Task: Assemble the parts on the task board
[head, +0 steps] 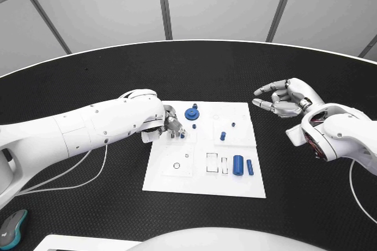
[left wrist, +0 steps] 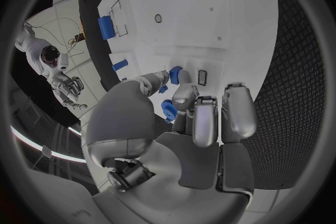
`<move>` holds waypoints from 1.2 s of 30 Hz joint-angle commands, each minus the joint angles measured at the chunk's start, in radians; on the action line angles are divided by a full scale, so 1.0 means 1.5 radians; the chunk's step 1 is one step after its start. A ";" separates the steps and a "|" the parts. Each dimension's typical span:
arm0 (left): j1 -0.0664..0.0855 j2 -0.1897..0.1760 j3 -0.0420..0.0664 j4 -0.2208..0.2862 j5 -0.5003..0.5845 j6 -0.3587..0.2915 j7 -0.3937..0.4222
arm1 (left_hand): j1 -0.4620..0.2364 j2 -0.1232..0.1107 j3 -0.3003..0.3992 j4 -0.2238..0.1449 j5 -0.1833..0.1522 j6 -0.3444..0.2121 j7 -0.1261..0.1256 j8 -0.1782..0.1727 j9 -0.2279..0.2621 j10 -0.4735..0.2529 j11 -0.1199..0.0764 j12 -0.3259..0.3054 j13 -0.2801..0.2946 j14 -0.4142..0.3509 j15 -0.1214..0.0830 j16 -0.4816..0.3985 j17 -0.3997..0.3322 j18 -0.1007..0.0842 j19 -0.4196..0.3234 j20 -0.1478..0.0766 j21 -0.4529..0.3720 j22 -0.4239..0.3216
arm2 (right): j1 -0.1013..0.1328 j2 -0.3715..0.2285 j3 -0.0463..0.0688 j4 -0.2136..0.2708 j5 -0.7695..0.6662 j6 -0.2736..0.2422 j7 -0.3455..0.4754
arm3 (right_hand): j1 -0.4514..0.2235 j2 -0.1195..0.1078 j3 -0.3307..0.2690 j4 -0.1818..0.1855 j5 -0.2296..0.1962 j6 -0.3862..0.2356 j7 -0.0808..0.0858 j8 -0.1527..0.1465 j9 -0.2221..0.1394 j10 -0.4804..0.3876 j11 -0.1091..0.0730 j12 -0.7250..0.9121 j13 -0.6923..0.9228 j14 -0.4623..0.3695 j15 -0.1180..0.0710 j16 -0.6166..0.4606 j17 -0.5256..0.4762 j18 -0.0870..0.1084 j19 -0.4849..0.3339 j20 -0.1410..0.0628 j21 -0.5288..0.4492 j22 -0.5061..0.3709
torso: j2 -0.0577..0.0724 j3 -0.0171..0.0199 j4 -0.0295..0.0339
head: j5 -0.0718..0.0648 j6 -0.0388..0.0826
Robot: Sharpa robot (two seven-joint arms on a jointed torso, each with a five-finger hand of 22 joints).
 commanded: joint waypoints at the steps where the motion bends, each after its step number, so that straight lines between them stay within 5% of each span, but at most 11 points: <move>1: 0.000 0.000 0.000 0.000 0.004 -0.003 0.000 | 0.005 -0.001 -0.028 0.016 -0.003 0.006 -0.001 -0.005 0.001 0.003 -0.001 0.003 0.000 0.056 -0.003 0.004 0.118 -0.007 0.002 -0.002 0.002 0.002 | 0.000 0.000 0.000 0.000 0.000 0.000 0.000 | 0.000 -0.005 0.003 0.003 0.003 -0.006 0.000 0.004 -0.001 0.002 0.000 -0.001 0.058 0.039 -0.006 -0.003 0.038 0.006 0.000 -0.004 -0.003 0.034 | 0.000 -0.0003 0.0001 | 0.000 0.000; 16: 0.000 -0.006 0.000 0.005 0.015 -0.015 0.003 | 0.013 0.008 -0.072 0.030 -0.004 0.008 -0.001 -0.009 0.001 0.004 0.000 0.004 0.001 0.056 -0.003 0.004 0.119 -0.007 0.003 -0.002 0.002 0.002 | 0.000 0.000 0.000 -0.001 0.000 -0.001 0.000 | 0.000 -0.005 0.003 0.003 0.003 -0.006 0.000 0.004 -0.001 0.002 0.000 -0.001 0.058 0.039 -0.006 -0.003 0.038 0.006 0.000 -0.004 -0.003 0.034 | 0.000 -0.0005 0.0002 | 0.001 -0.001; 22: 0.002 -0.031 0.001 0.031 0.016 -0.012 0.001 | 0.016 0.010 -0.078 0.029 -0.004 0.008 -0.001 -0.010 0.001 0.003 -0.001 0.003 -0.001 0.056 -0.003 0.004 0.118 -0.007 0.003 -0.002 0.001 0.002 | 0.000 0.001 0.000 -0.004 0.000 -0.001 0.001 | 0.000 -0.005 0.003 0.003 0.003 -0.006 0.000 0.004 -0.001 0.002 0.000 -0.001 0.058 0.039 -0.006 -0.003 0.038 0.006 0.000 -0.004 -0.003 0.034 | -0.003 -0.0002 0.0016 | 0.000 0.002; 29: 0.032 -0.065 0.014 0.053 0.041 0.016 0.008 | 0.026 0.011 -0.103 0.030 -0.003 -0.008 0.006 -0.022 -0.002 -0.021 0.006 -0.023 -0.035 0.056 0.001 0.003 0.117 -0.003 -0.008 0.000 -0.009 -0.019 | 0.000 0.004 0.000 -0.012 0.000 0.000 0.000 | 0.000 -0.005 0.003 0.003 0.003 -0.006 0.000 0.004 -0.001 0.002 0.000 -0.001 0.058 0.039 -0.006 -0.003 0.038 0.006 0.000 -0.004 -0.003 0.034 | -0.007 -0.0006 0.0022 | 0.001 0.010; 31: 0.046 -0.069 0.017 0.045 0.045 0.025 0.012 | 0.033 0.018 -0.109 0.030 -0.001 -0.029 0.016 -0.045 -0.014 -0.034 0.014 -0.036 -0.051 0.056 0.008 0.003 0.116 -0.001 -0.013 0.005 -0.015 -0.028 | 0.000 0.005 0.000 -0.014 0.000 0.000 0.000 | 0.000 -0.005 0.003 0.003 0.003 -0.006 0.000 0.004 -0.001 0.002 0.000 -0.001 0.058 0.039 -0.006 -0.003 0.038 0.006 0.000 -0.004 -0.003 0.034 | -0.007 -0.0014 0.0024 | 0.001 0.013; 36: 0.068 -0.064 0.020 0.007 0.049 0.030 0.023 | 0.047 0.019 -0.108 0.029 0.001 -0.034 0.022 -0.060 -0.026 -0.045 0.019 -0.045 -0.062 0.055 0.013 0.003 0.115 0.000 -0.018 0.010 -0.020 -0.037 | 0.000 0.007 0.000 -0.018 0.000 0.001 0.001 | 0.000 -0.005 0.003 0.003 0.003 -0.006 0.000 0.004 -0.001 0.002 0.000 -0.001 0.058 0.039 -0.006 -0.003 0.038 0.006 0.000 -0.004 -0.003 0.034 | -0.006 -0.0018 0.0014 | 0.004 0.022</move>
